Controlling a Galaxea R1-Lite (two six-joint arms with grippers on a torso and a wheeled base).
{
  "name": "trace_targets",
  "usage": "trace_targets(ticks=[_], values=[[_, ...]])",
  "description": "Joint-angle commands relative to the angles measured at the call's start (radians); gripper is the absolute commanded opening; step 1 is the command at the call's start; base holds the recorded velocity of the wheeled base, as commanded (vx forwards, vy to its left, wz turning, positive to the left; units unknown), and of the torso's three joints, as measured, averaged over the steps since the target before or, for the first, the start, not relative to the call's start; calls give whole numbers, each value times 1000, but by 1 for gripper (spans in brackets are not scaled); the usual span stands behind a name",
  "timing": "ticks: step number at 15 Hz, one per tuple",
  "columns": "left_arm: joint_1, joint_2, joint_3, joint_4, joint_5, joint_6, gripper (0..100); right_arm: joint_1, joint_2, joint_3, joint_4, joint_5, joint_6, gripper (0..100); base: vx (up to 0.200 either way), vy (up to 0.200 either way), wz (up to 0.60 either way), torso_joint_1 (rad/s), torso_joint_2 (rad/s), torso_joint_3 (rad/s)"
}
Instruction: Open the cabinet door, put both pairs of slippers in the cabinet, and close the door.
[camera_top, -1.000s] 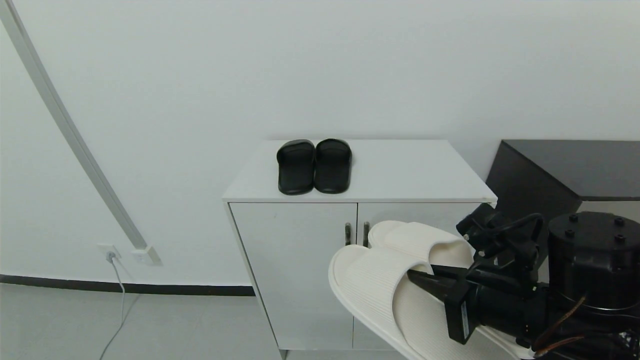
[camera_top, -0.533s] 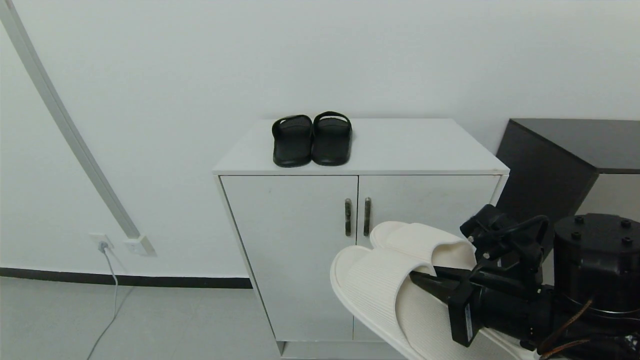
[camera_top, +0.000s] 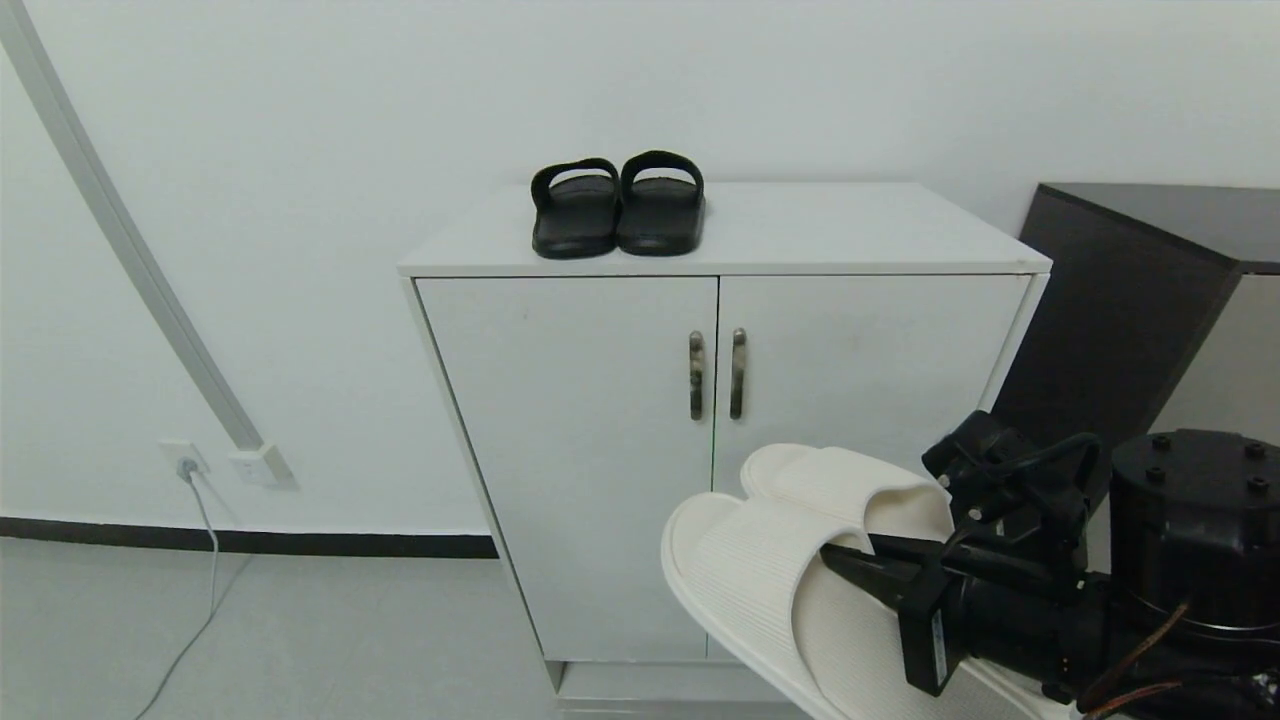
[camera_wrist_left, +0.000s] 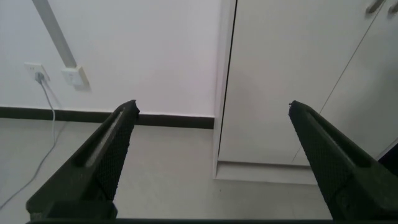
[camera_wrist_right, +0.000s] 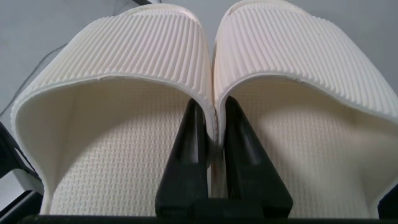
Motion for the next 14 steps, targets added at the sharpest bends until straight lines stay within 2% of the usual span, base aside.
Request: trace_targets(ticks=[1, 10, 14], values=[[0, 1, 0, 0, 0, 0, 100, 1, 0, 3, -5, 0, 0, 0, 0, 0, 0, -134, 471, 339], [0, 1, 0, 0, 0, 1, 100, 1, 5, 12, -8, 2, -13, 0, 0, 0, 0, -68, 442, 368], [0, 1, 0, 0, 0, 0, 100, 1, 0, 20, -8, 2, -13, 0, 0, 0, 0, -2, 103, 92]])
